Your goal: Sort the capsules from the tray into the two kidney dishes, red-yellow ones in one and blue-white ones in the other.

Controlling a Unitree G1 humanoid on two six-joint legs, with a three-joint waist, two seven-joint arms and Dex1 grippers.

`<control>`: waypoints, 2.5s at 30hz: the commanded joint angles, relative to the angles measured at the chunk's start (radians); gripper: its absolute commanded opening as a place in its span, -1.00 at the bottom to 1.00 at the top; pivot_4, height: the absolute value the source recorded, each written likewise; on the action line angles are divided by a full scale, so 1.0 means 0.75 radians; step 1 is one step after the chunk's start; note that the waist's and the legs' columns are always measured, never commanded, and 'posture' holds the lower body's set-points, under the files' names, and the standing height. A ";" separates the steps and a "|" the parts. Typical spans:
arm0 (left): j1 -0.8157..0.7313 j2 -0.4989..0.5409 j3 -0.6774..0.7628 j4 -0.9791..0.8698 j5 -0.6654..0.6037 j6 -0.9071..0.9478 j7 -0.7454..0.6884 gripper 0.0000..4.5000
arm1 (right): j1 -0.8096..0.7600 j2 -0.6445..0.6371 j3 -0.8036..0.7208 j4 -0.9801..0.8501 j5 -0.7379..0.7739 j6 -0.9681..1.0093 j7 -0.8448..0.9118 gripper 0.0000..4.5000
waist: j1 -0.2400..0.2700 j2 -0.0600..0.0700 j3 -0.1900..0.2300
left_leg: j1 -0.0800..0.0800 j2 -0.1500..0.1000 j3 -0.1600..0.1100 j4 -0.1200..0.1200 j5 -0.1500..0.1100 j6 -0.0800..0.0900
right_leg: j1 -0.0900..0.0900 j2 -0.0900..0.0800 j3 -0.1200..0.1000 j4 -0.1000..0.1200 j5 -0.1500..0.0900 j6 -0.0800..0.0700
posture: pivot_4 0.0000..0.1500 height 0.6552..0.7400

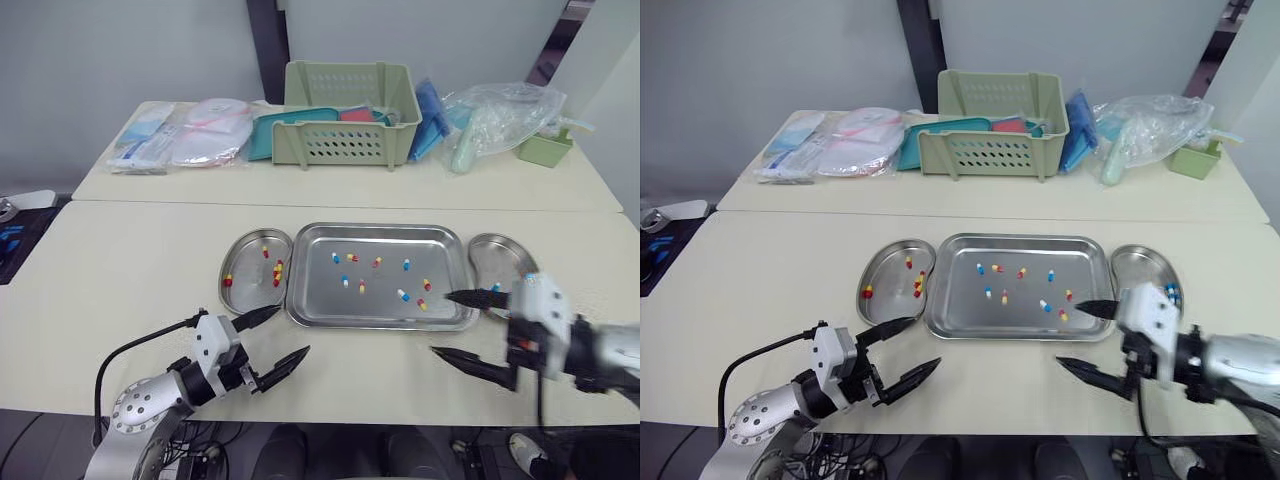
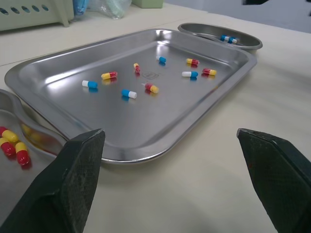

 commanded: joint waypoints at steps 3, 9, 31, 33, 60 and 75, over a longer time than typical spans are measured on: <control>-0.005 -0.001 -0.002 -0.033 0.003 -0.021 0.022 1.00 | -0.199 0.127 0.304 0.095 -0.188 0.067 -0.182 0.83 | 0.003 0.000 0.000 | -0.001 0.000 0.000 0.000 0.000 0.000 | -0.001 0.000 0.000 -0.001 0.000 0.000 | 1.00 0.98; -0.004 -0.004 -0.015 -0.042 0.011 -0.020 0.043 1.00 | -0.395 0.315 0.504 0.229 -0.320 0.138 -0.302 0.32 | 0.002 0.000 0.000 | -0.002 0.000 -0.001 0.000 0.000 0.000 | -0.002 -0.001 0.000 0.000 0.000 0.000 | 1.00 0.98; -0.013 0.000 -0.038 -0.061 0.013 -0.005 0.078 1.00 | -0.702 0.611 0.675 0.695 -0.548 0.256 -0.388 0.32 | -0.006 0.001 0.000 | -0.003 0.000 0.000 0.000 0.000 0.000 | -0.008 0.000 0.001 0.003 0.000 0.000 | 1.00 0.98; -0.011 0.000 -0.040 -0.063 0.014 -0.004 0.080 1.00 | -0.710 0.622 0.681 0.734 -0.562 0.242 -0.382 0.32 | -0.011 0.001 0.000 | -0.003 0.000 0.000 0.000 0.000 0.000 | -0.008 0.000 0.001 0.003 0.000 0.000 | 1.00 0.98; -0.032 0.074 -0.062 -0.033 -0.025 -0.044 -0.111 1.00 | -0.610 0.486 0.445 0.322 -0.426 0.418 -0.209 -0.99 | -0.017 0.001 0.000 | -0.008 0.000 -0.001 0.000 0.000 0.000 | -0.010 0.000 0.000 0.002 0.000 0.000 | 1.00 0.98; -0.108 -0.006 -0.124 0.040 -0.053 -0.194 -0.222 1.00 | -0.065 -0.012 -0.379 0.206 -0.171 0.452 -0.006 -0.99 | 0.005 0.002 0.000 | -0.015 -0.001 0.000 0.001 0.000 0.000 | -0.015 -0.001 0.000 0.002 0.000 0.000 | 1.00 0.98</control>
